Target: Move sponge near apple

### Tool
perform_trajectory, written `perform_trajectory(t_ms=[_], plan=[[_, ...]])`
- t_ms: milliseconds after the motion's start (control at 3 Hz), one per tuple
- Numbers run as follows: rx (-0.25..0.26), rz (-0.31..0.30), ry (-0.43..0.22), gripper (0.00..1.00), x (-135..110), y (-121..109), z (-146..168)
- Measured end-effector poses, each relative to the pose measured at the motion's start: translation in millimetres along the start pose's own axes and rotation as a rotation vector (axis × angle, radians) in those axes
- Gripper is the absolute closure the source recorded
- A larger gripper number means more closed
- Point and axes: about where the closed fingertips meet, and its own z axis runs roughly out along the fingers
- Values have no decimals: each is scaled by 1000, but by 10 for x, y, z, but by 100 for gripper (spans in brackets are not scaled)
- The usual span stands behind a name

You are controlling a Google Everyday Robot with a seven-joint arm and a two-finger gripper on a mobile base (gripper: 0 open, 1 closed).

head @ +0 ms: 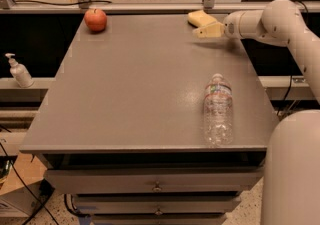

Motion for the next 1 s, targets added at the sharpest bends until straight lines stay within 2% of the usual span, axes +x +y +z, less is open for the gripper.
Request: perform_trajectory(t_ms=[667, 1000], plan=[[-21, -16, 3, 0, -24, 0, 187], [-41, -27, 0, 18, -73, 57, 262]])
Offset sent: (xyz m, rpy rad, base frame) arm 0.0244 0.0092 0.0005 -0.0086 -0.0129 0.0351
